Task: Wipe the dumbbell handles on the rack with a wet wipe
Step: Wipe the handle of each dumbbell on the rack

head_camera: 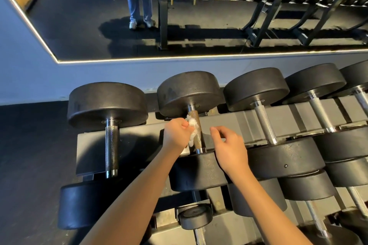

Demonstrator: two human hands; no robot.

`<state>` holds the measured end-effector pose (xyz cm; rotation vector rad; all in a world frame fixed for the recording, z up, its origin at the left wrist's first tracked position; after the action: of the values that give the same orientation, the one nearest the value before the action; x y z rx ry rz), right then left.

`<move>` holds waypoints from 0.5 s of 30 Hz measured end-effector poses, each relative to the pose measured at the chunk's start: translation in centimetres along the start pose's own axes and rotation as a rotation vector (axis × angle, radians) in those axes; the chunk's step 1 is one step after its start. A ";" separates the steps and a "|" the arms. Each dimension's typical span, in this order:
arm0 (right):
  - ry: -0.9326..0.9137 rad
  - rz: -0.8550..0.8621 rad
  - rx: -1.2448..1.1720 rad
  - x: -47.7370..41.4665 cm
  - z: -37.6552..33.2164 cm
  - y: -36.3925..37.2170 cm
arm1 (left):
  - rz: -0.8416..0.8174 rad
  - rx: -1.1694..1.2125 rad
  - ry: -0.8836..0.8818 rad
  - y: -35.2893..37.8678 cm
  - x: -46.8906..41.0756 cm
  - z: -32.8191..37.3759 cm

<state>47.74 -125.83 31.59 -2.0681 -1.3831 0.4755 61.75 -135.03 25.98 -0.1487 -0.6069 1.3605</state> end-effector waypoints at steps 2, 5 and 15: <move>-0.003 0.001 -0.006 0.1 0.0 0.0 | 0.038 0.064 -0.003 -0.3 -0.2 0.1; -0.011 0.010 -0.021 0.1 -0.1 -0.1 | 0.102 0.198 -0.029 -0.8 -0.5 0.4; 0.003 0.058 -0.037 0.0 0.3 -0.2 | -0.026 0.047 0.029 -0.2 0.1 0.9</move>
<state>47.49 -125.67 31.51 -2.1430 -1.3427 0.4734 61.52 -135.20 26.88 -0.1218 -0.5500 1.3445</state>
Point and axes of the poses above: each hand's wrist, its own x-axis away from the middle knuckle, its own y-axis out of the palm, z = x × y, the point moved 7 cm from there along -x, towards the middle knuckle, and after that the axes turned 5 degrees about -y, right-handed, at the moved point
